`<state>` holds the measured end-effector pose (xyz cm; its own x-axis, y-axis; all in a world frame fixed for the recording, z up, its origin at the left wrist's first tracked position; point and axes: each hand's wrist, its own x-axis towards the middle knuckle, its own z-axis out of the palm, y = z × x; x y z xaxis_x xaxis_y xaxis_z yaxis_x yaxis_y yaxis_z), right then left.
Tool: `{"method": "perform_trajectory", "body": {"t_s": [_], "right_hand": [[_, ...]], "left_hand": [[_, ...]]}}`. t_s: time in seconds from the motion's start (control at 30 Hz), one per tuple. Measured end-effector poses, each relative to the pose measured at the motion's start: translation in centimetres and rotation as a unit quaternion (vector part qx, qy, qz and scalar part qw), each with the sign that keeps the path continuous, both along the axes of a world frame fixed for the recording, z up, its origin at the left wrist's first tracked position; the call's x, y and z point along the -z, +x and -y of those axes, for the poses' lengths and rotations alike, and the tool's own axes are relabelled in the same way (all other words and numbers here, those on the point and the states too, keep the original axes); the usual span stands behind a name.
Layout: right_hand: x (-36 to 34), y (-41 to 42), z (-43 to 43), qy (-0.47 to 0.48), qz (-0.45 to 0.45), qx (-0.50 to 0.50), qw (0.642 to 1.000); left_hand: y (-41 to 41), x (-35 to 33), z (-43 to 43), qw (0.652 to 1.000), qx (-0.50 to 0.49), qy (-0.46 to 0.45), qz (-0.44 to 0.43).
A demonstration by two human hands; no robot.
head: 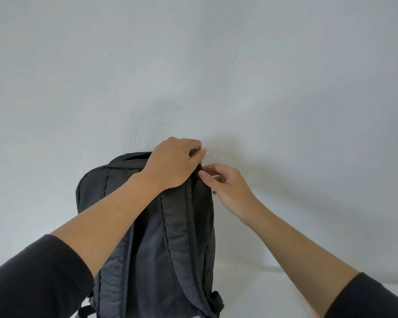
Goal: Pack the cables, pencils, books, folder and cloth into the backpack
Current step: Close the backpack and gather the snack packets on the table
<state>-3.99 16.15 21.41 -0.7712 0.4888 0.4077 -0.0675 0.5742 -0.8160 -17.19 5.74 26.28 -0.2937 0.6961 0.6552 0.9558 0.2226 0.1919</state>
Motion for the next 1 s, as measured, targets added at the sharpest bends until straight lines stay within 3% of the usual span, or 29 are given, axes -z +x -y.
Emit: {"method": "perform_trajectory", "body": {"t_s": [0.13,0.23,0.33,0.47,0.6,0.67,0.73,0.87,1.0], "right_hand": [[0.2,-1.0,0.2,0.036,-0.02,0.05,0.998],[0.7,-1.0,-0.1,0.048,-0.005,0.087,0.995],[0.9,-1.1,0.1,0.164,-0.003,0.127,0.978],[-1.6,-3.2,3.9,0.284,-0.049,0.091,0.953],[-4.3,-6.7,8.0,0.363,0.1,0.058,0.925],[-4.6,-8.3,8.5,0.358,0.13,0.044,0.924],[-4.2,-9.1,7.9,0.342,0.102,0.028,0.934],[-1.6,-9.0,5.8,0.427,-0.01,0.07,0.901],[1.5,-8.6,4.3,0.439,-0.086,0.12,0.886]], "left_hand": [[-0.6,-0.4,0.9,0.996,-0.046,0.076,-0.031],[-4.0,-0.6,3.9,0.99,-0.094,0.075,0.068],[-8.6,0.0,8.8,0.971,-0.159,0.09,0.153],[-10.6,0.9,12.2,0.932,-0.083,0.106,0.337],[-9.3,0.5,11.4,0.915,-0.052,0.145,0.372],[-9.2,0.7,11.4,0.905,-0.059,0.167,0.387],[-9.6,1.4,12.2,0.881,-0.048,0.186,0.433],[-11.6,5.2,14.1,0.824,-0.053,0.225,0.517],[-13.4,12.7,15.9,0.805,-0.127,0.121,0.567]]}}
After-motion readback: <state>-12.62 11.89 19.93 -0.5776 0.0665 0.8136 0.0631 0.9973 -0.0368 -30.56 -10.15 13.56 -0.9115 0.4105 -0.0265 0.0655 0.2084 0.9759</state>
